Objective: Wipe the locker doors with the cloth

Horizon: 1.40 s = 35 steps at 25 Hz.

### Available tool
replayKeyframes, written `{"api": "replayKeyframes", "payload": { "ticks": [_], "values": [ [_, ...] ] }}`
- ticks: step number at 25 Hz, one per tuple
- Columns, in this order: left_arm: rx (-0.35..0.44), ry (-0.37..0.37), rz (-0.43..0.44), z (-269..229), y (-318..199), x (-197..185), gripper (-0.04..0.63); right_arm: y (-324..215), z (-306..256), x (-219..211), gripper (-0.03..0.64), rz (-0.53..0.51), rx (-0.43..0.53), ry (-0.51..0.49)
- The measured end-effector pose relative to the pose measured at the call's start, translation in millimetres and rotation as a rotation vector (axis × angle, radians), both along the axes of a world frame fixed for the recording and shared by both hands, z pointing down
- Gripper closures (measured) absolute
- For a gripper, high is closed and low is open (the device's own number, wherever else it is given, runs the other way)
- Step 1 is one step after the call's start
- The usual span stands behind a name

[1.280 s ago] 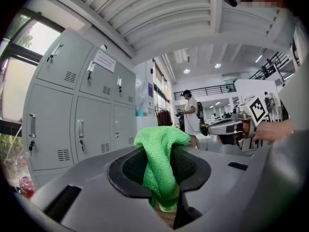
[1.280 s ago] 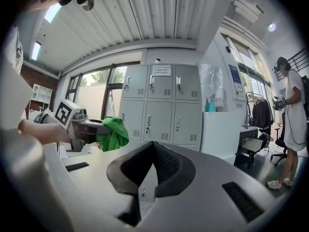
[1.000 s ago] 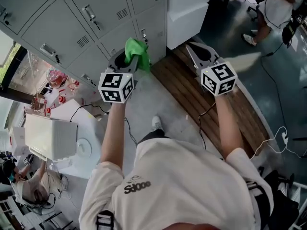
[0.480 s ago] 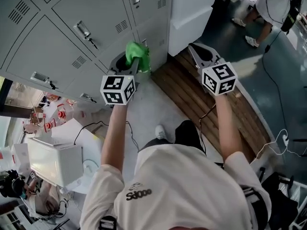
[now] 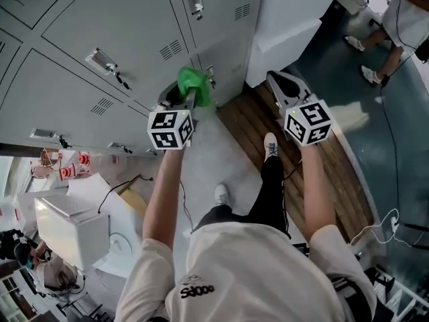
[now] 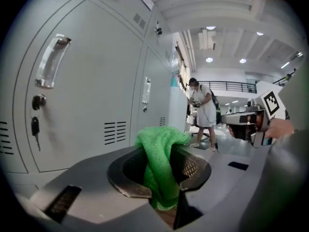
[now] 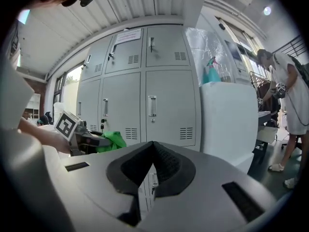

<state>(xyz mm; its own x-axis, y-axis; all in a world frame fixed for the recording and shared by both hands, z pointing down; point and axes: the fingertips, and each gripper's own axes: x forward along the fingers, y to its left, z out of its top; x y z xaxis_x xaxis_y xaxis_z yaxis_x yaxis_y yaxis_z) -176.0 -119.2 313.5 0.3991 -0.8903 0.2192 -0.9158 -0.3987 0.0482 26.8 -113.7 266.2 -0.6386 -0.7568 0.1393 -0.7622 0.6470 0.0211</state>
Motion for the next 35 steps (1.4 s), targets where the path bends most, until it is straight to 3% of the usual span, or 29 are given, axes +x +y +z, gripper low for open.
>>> {"api": "replayKeyframes", "payload": {
  "ticks": [12, 18, 25, 35],
  "values": [
    [-0.077, -0.009, -0.148, 100.7, -133.7, 12.2, 0.485, -141.0, 90.8, -12.0, 0.607, -0.097, -0.046, 0.058],
    [-0.074, 0.041, -0.229, 121.9, -176.0, 23.5, 0.485, -180.5, 120.6, -3.4, 0.607, -0.114, -0.066, 0.097],
    [-0.081, 0.040, -0.171, 131.8, -208.5, 61.9, 0.485, -203.1, 135.9, 27.7, 0.607, -0.082, -0.083, 0.099],
    [-0.068, 0.042, -0.051, 129.3, -268.9, 145.6, 0.485, -225.3, 146.0, 70.7, 0.607, -0.042, -0.107, 0.114]
  ]
}}
